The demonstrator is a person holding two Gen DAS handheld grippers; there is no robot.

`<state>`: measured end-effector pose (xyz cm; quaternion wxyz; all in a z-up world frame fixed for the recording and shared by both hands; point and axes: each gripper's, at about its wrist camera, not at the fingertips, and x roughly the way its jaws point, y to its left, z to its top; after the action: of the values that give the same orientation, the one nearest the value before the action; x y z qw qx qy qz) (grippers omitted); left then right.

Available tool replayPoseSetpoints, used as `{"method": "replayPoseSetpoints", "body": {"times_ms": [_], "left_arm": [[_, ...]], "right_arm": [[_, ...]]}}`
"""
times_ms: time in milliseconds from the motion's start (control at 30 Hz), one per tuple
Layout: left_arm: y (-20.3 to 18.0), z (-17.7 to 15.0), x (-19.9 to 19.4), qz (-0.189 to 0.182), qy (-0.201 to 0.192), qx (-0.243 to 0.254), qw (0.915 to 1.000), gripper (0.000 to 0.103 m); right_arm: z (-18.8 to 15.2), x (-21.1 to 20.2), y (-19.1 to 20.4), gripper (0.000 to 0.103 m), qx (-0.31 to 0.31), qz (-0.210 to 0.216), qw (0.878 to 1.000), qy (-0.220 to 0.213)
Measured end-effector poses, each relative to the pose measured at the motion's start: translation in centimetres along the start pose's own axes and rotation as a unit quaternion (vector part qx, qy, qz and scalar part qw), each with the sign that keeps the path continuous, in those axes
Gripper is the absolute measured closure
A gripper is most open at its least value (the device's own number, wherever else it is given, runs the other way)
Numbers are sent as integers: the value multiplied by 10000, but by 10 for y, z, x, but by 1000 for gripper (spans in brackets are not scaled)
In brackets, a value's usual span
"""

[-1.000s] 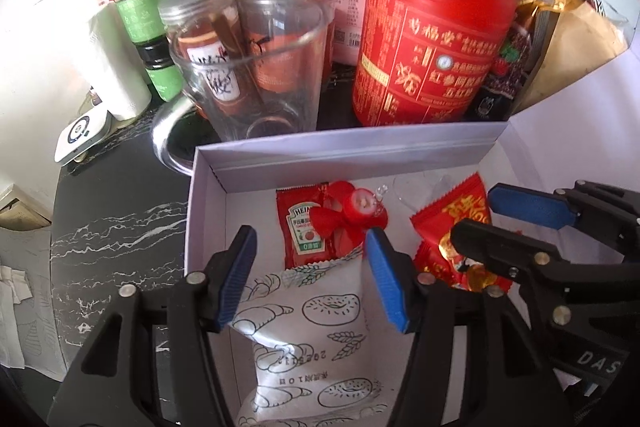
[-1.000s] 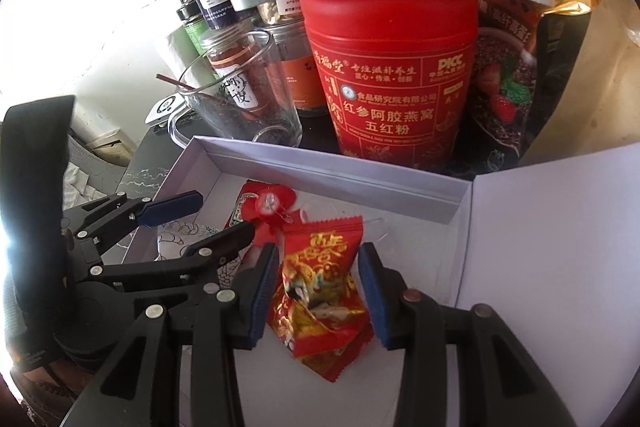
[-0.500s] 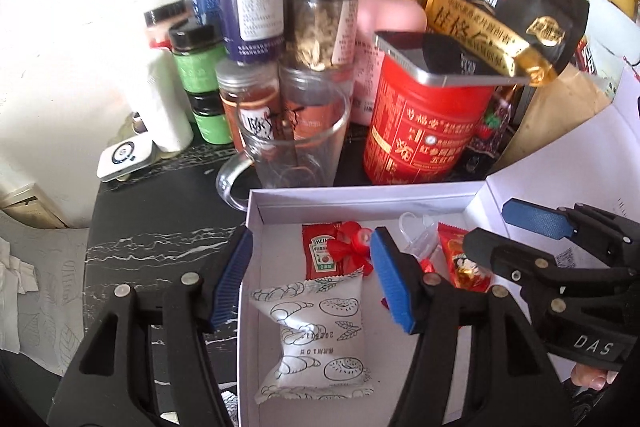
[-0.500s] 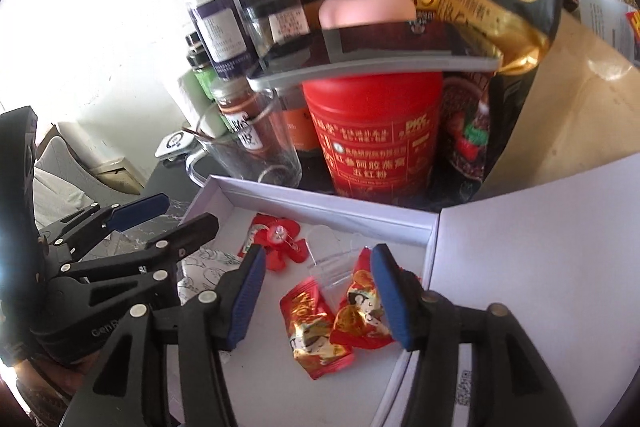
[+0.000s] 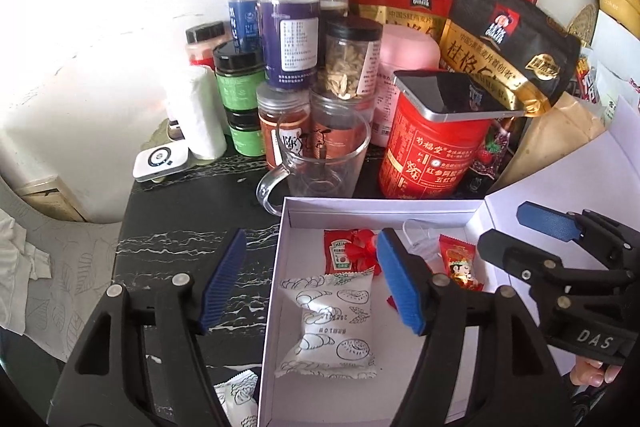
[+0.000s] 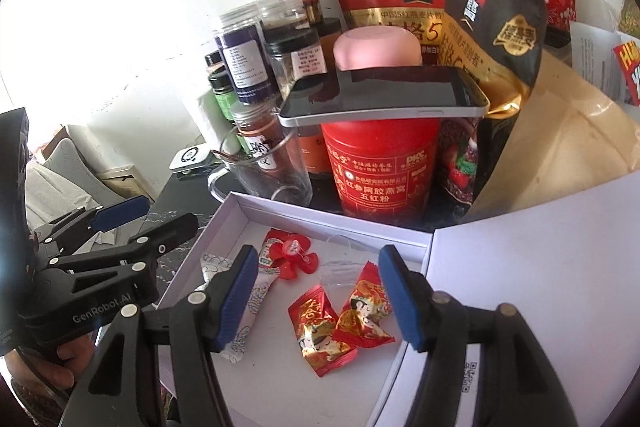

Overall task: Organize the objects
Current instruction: 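Withdraw both open tools from the box toward the remaining snacks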

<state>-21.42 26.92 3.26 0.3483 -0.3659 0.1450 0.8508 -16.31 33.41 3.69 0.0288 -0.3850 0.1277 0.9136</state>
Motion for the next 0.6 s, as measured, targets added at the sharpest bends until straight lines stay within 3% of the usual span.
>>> {"method": "replayPoseSetpoints", "body": {"times_ms": [233,600], "left_arm": [[-3,-9,-21,238,-150,-44,9996,32],[25,-32,-54,548,-130,-632,9964,31]], "right_arm": [[2,-10,6,37,-86,141,9998,-88],[-4,-20,31,36,-513,532,9972,-73]]}}
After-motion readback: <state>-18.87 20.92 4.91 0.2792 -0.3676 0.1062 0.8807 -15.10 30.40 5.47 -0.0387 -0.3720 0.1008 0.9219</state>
